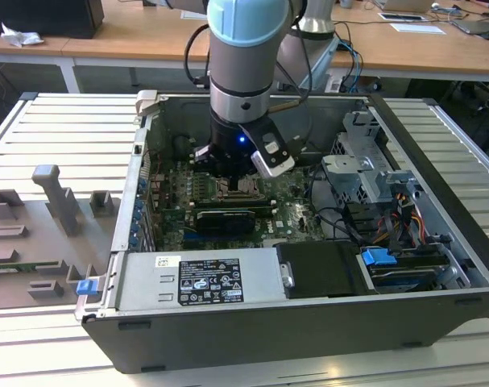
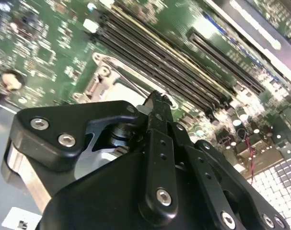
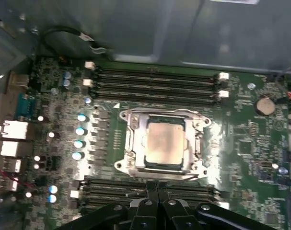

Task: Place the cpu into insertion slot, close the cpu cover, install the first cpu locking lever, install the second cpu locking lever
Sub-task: 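Install the second cpu locking lever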

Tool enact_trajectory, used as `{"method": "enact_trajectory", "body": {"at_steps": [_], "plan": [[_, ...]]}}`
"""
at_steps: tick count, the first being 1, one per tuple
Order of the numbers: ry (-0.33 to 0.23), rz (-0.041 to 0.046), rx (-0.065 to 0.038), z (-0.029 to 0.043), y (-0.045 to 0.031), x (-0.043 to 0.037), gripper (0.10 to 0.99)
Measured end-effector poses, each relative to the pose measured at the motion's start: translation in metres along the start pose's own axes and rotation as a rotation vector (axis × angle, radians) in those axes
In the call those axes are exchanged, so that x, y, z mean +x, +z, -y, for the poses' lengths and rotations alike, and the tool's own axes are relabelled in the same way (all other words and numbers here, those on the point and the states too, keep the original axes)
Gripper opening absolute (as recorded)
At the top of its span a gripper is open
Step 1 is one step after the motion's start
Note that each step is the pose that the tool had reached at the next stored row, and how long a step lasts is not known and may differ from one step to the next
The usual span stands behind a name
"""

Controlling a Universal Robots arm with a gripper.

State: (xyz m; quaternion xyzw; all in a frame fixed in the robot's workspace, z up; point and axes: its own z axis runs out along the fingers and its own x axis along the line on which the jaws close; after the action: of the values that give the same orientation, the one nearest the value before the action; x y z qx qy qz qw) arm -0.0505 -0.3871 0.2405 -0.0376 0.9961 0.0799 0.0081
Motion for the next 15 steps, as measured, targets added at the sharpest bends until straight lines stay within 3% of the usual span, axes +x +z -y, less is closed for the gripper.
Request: {"method": "enact_trajectory", "body": {"at_steps": [8, 15], "plan": [[-0.006, -0.0008, -0.002, 0.0019, 0.0153, 0.0094, 0.106], [-0.011, -0.0005, -0.017, 0.0037, 0.0274, 0.0209, 0.106]]}}
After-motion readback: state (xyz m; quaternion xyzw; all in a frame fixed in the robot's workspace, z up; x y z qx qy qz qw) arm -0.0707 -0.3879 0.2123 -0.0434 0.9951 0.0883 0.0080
